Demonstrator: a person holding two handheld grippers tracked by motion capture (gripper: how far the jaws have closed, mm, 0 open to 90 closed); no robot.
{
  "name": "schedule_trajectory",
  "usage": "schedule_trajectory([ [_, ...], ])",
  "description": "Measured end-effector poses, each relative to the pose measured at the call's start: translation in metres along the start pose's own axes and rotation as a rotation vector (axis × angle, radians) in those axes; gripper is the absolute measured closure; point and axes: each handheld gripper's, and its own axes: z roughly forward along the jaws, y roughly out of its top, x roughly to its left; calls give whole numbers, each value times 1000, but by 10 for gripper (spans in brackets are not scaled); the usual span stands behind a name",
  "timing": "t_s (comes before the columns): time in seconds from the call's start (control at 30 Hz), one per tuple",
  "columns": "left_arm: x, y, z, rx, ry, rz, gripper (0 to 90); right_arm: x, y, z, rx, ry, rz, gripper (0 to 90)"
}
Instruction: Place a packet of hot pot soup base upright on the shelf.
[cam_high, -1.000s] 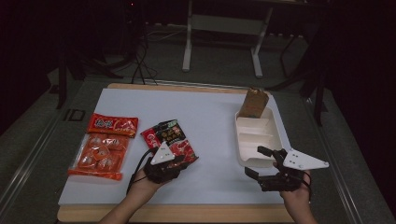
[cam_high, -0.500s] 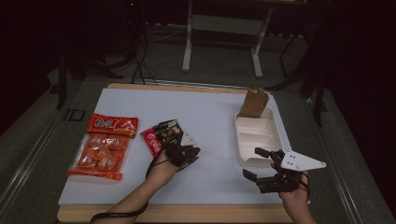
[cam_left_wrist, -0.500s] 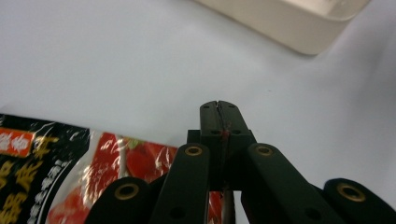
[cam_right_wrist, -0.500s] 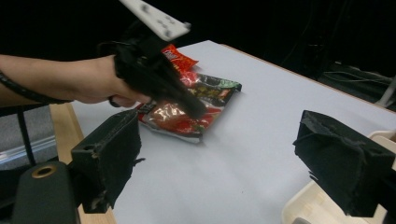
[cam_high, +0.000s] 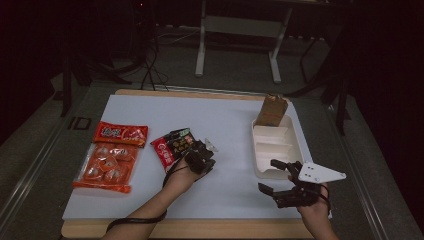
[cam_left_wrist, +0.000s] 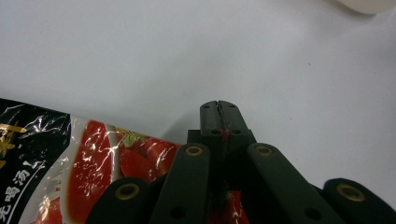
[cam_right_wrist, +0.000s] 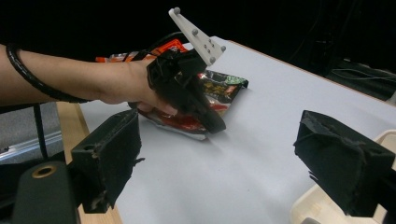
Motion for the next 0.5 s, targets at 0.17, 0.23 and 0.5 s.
schedule_trajectory([
  [0.17,-4,-3,-5,24,-8,10,900,-1,-1,1,6,3,6,141],
  [0.23,-5,-5,-7,29,-8,20,900,0,-1,1,4,6,6,141],
  [0.5,-5,-26,-24,3,-37,-4,900,1,0,0,4,10,9,141],
])
